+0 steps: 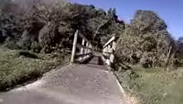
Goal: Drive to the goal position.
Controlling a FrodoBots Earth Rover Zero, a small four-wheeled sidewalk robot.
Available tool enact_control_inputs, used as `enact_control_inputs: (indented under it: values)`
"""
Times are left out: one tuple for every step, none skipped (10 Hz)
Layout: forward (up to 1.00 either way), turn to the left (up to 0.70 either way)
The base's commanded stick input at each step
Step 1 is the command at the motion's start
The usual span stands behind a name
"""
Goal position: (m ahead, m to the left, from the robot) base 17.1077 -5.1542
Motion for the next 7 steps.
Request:
enact_control_inputs:
  values:
    - [0.5,0.0]
    - [0.5,0.0]
    - [0.5,0.0]
    - [0.5,0.0]
    - [0.5,0.0]
    - [0.5,0.0]
    - [0.5,0.0]
